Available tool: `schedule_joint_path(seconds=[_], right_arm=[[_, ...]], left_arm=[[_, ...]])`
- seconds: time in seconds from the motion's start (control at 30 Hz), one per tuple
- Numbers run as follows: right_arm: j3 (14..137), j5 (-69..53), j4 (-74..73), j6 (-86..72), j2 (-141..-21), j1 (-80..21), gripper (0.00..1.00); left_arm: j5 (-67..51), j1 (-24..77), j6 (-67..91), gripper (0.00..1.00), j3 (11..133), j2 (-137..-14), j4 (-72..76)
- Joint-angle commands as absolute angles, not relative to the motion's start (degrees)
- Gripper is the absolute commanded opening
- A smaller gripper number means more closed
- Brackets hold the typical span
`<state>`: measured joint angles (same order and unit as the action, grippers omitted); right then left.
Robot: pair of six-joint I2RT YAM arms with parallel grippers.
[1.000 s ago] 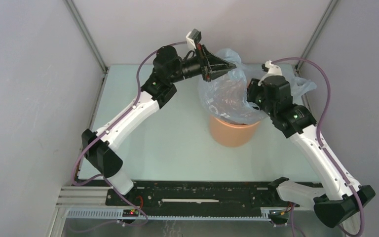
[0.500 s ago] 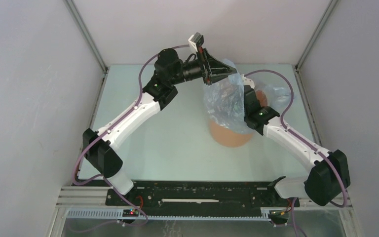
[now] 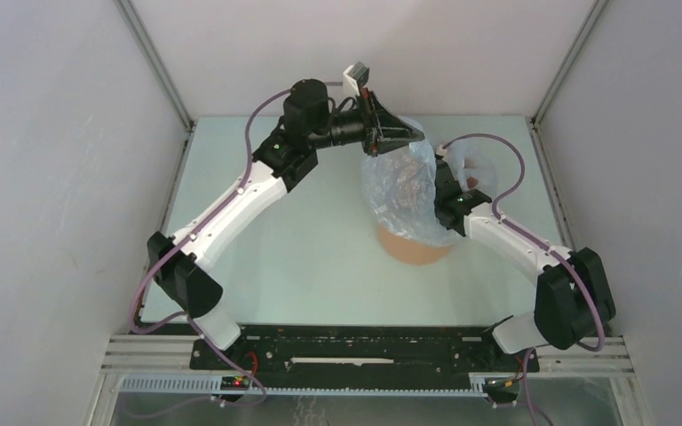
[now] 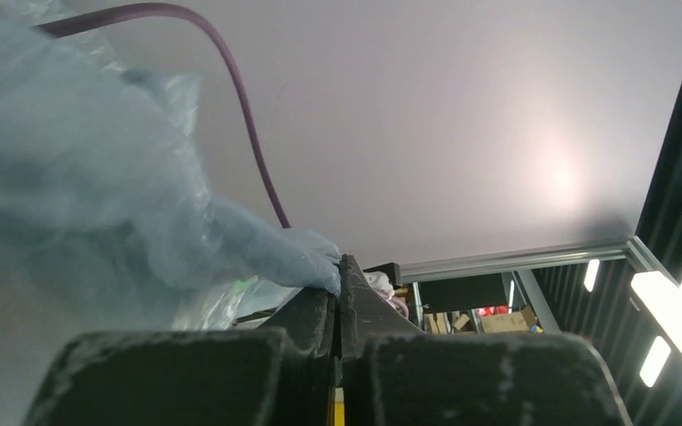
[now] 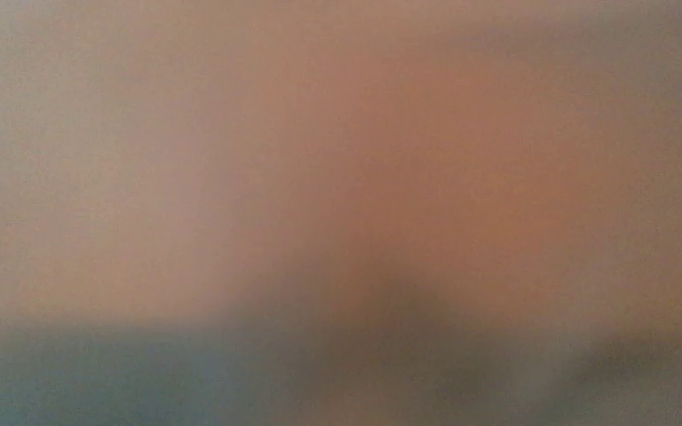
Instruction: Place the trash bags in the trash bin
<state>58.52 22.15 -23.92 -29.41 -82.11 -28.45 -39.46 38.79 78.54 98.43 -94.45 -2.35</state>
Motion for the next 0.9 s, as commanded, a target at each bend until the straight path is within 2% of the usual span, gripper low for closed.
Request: schedule_joint_path(seconds=[0.0, 0.13, 0.27, 0.4, 0.5, 0.7, 0.87], right_arm=[[60.0, 22.6, -28.4, -28.0, -84.7, -27.3, 0.36], [63.7, 17.9, -31.7, -26.6, -84.0, -27.2, 0.38], [68.3, 8.6, -33.7, -25.7, -76.6, -27.5, 0.45], [73.5, -0.9, -36.4, -25.7, -69.3, -27.8, 0.65], [75.9, -5.1, -38.1, -27.5, -65.3, -27.3, 0.75], [79.3, -13.9, -33.9, -31.9, -58.6, -26.0, 0.85], [88.9, -6.9, -41.1, -31.2, -59.0, -24.9, 0.88]], left_arm=[[-41.0, 38.0, 73.6, 0.01, 106.5, -95.5, -5.7], [-39.0, 37.4, 63.1, 0.05, 114.4, -97.6, -20.8], [-36.7, 36.4, 54.4, 0.02, 116.5, -97.0, -33.1], [-35.6, 36.2, 51.9, 0.00, 111.6, -94.3, -34.3], [-35.0, 36.2, 51.4, 0.00, 110.2, -93.7, -34.0], [-36.5, 36.5, 52.1, 0.00, 111.9, -94.8, -32.0], [-36.7, 36.9, 53.3, 0.00, 112.0, -94.9, -30.6]])
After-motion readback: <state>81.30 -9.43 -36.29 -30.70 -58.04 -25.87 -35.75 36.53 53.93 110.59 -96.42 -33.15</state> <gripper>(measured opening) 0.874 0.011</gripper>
